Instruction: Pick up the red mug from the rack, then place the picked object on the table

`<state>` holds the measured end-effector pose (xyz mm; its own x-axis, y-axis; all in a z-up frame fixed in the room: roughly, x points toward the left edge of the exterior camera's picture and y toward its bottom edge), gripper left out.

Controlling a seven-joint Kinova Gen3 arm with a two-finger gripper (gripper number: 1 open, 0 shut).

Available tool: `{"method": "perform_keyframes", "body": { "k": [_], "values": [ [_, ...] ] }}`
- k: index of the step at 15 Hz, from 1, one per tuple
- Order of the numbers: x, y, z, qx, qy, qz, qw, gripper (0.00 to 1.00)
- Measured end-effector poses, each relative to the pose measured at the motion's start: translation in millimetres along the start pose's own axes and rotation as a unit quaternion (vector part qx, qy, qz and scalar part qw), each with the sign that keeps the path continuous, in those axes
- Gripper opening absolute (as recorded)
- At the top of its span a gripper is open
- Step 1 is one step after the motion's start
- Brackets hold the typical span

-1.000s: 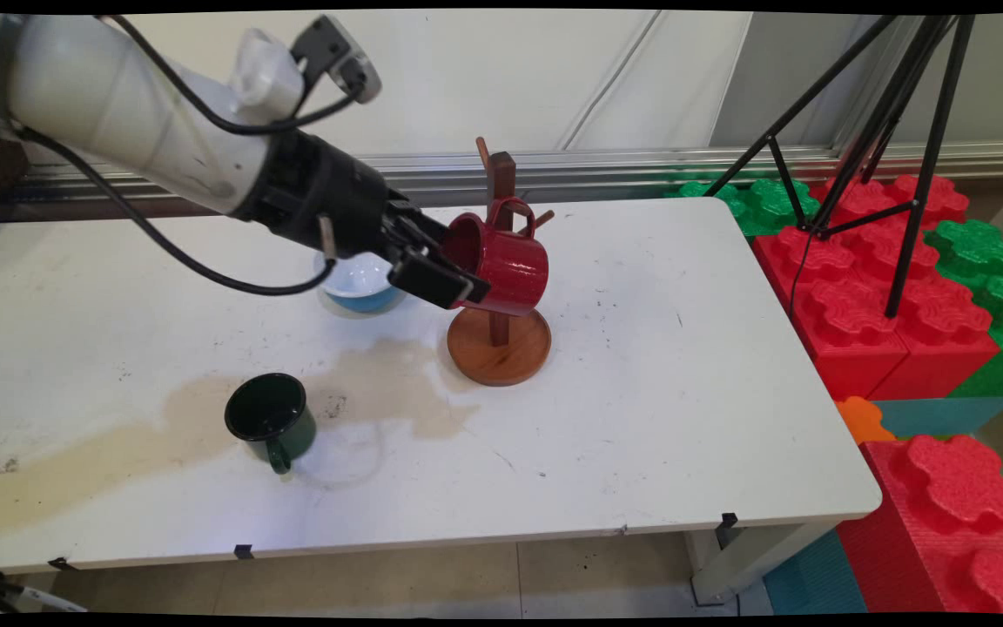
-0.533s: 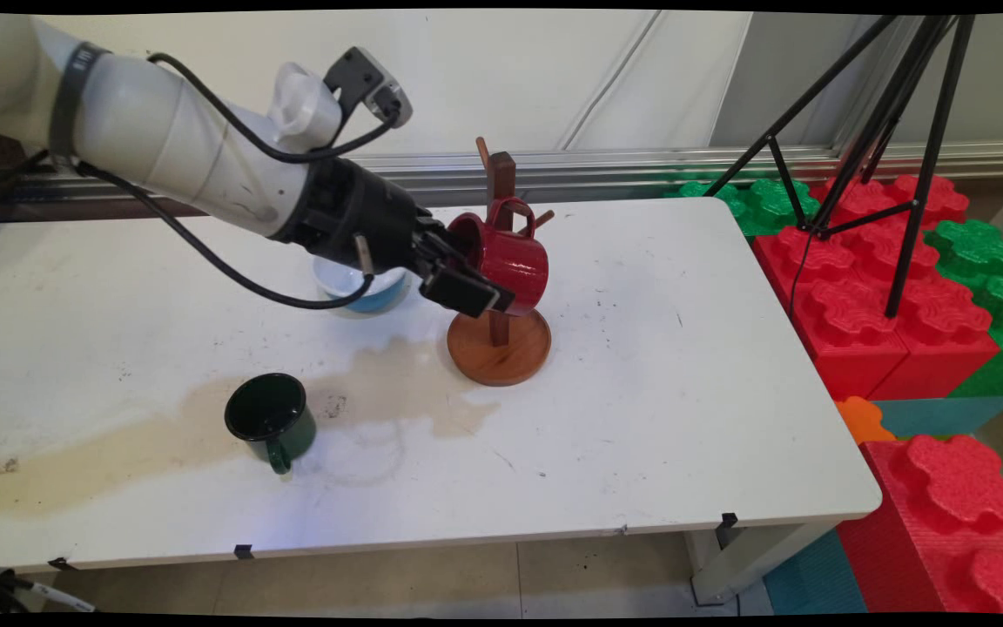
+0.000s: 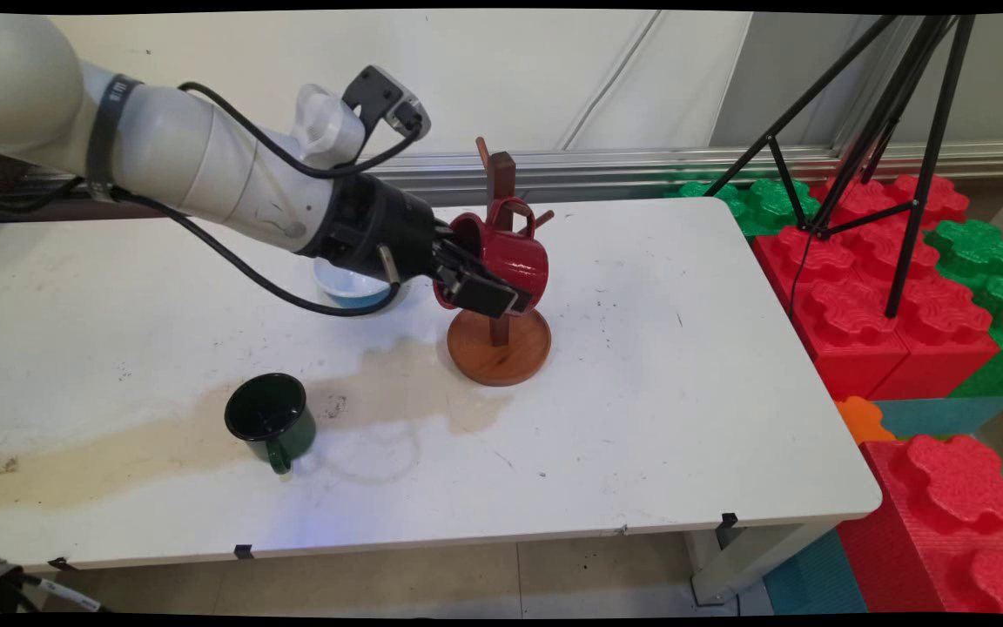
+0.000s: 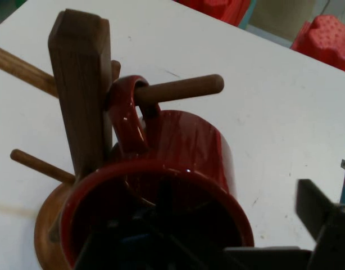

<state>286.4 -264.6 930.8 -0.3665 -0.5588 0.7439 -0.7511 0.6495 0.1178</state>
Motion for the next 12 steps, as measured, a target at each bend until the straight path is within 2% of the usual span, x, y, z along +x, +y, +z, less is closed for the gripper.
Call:
{"method": "perform_keyframes", "body": {
  "k": [12],
  "values": [
    [-3.6,3.5,1.1,0.011,0.007,-0.005,0.9999,0.00]
  ]
}}
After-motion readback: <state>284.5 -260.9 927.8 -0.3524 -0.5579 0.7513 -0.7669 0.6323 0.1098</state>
